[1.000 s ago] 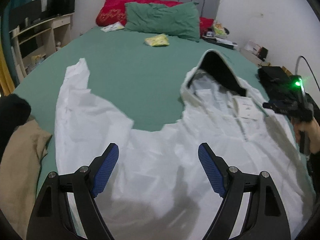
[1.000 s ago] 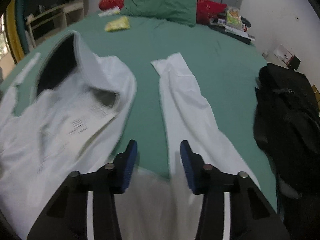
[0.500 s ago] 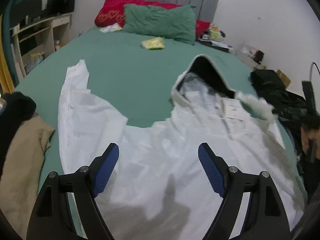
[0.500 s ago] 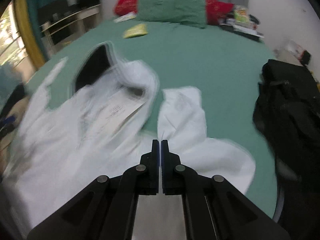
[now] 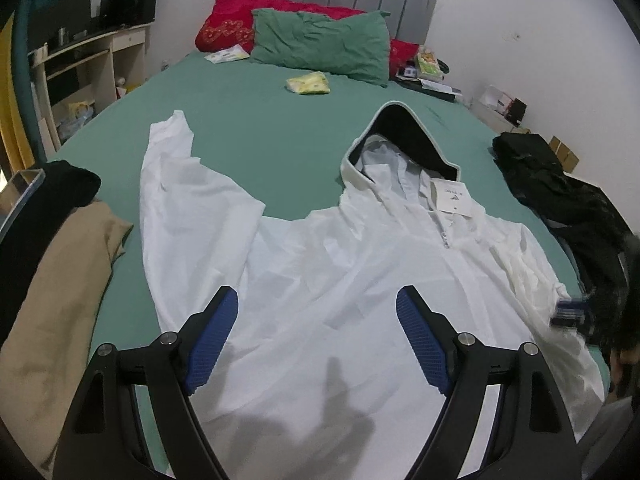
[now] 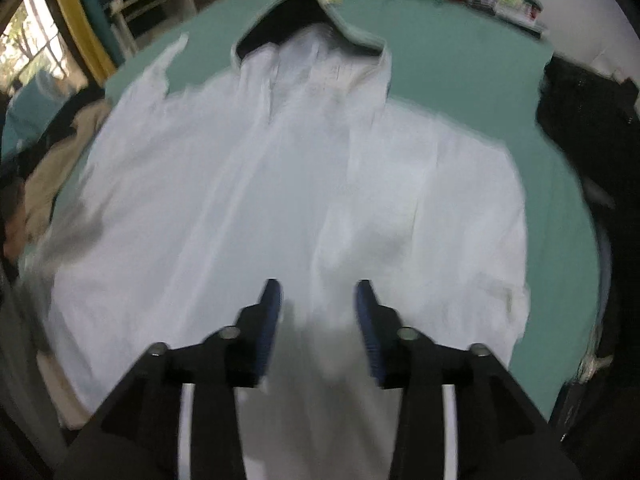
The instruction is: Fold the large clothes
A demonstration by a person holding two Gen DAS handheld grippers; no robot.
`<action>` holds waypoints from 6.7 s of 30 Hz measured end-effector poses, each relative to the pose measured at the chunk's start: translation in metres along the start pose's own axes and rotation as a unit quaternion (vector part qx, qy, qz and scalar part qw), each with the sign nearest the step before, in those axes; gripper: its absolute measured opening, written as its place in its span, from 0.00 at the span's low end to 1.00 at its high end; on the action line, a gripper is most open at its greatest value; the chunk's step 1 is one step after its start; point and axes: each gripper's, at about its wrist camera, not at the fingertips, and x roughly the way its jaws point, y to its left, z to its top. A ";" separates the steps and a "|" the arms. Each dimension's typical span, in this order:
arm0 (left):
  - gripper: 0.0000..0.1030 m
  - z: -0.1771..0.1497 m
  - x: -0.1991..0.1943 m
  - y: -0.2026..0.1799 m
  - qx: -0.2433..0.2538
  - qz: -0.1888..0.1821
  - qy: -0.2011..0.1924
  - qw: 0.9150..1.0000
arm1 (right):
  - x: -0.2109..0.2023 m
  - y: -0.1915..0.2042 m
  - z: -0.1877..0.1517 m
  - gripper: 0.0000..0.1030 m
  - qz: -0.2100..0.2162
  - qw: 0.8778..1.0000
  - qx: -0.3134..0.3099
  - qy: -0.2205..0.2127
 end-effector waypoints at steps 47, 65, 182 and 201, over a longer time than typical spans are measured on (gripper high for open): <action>0.80 -0.021 0.097 0.007 0.046 0.032 0.119 0.991 | 0.053 -0.054 0.015 0.88 -0.039 0.999 0.037 -0.003; 0.12 0.063 0.138 0.150 -0.068 0.151 0.059 0.984 | 0.037 -0.052 0.031 0.88 -0.046 0.997 0.023 -0.055; 0.47 0.115 0.231 -0.055 0.001 -0.027 0.052 0.998 | 0.137 -0.104 0.191 0.16 0.052 0.994 0.037 -0.085; 0.23 0.082 0.154 -0.054 0.073 -0.011 0.069 0.995 | 0.092 -0.121 0.086 0.17 0.021 0.999 0.014 -0.039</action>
